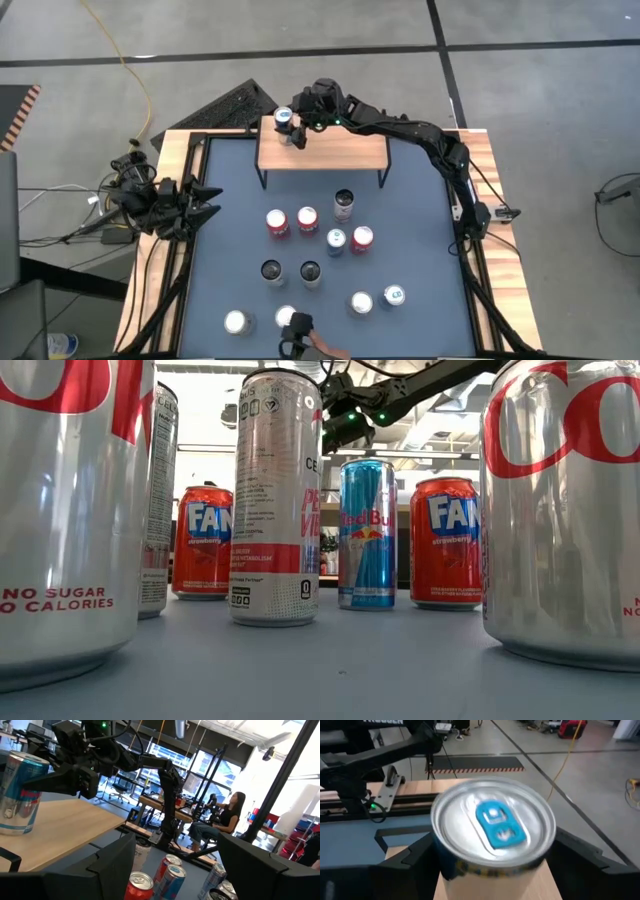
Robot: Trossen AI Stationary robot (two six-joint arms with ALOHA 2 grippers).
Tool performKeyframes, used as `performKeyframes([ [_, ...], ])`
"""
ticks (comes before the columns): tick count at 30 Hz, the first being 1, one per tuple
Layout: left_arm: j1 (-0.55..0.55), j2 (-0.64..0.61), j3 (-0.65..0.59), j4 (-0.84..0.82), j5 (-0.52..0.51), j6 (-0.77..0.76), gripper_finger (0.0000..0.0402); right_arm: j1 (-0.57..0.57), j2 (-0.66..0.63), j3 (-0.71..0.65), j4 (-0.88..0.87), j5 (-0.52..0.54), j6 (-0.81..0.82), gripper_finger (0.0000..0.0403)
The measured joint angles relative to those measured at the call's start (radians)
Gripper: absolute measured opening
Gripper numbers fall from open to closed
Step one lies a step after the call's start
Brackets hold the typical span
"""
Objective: Place canned beverage on shelf
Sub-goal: Put the middle blue soda can on the shelf
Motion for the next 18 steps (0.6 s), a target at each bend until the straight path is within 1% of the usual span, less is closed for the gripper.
performKeyframes([
  [5,0.000,0.000,0.000,-0.001,0.000,0.000,0.0272,-0.007,-0.007,0.000,-0.056,0.001,0.007,0.0322],
  [18,0.000,0.000,0.000,-0.005,0.001,-0.002,0.0272,-0.003,-0.093,0.000,-0.266,0.007,-0.029,0.0322],
])
